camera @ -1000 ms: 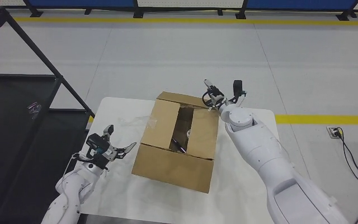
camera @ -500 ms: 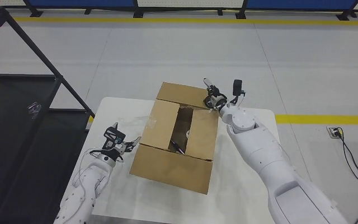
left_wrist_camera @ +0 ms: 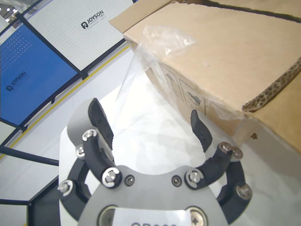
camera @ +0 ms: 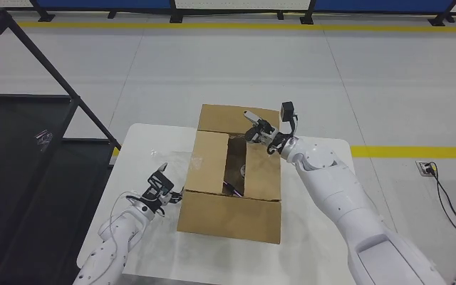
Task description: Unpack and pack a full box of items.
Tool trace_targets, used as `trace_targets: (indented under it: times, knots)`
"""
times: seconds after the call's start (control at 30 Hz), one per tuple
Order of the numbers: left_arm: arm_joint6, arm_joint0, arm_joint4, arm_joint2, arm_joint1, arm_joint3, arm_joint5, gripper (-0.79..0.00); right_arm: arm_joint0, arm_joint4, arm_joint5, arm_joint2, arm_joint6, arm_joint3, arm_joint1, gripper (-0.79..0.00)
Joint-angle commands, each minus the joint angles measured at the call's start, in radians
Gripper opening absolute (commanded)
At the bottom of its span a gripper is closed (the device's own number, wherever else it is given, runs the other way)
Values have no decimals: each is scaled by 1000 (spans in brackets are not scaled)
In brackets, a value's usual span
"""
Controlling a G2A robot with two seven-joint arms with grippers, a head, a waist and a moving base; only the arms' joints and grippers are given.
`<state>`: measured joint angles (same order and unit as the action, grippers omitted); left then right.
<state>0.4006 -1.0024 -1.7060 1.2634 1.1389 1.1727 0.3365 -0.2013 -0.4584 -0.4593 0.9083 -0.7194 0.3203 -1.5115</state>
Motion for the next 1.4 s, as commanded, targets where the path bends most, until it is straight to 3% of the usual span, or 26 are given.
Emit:
trace_targets:
  times: [0.0,0.17,0.37,0.77,1.1,1.37]
  knots:
    - [19,-11,-13,1,-3,7,6,0,0,0,0,0,-1,0,0,0]
    - [23,-29,-16,11,-5,15,-17,0,-32,36,38,-7,3,62,3,0]
    - [-18,-26,114,47,3,-5,-68,0,-60,125,137,-33,-11,150,6,0]
    - [-5,-42,196,99,-2,6,-42,0,-70,188,254,-90,-66,198,-31,0]
    - [8,-58,207,118,-7,19,-11,0,-29,178,250,-96,-88,98,-64,0]
    - [35,-74,191,125,-11,50,6,0,-25,92,183,-64,-156,69,-83,0]
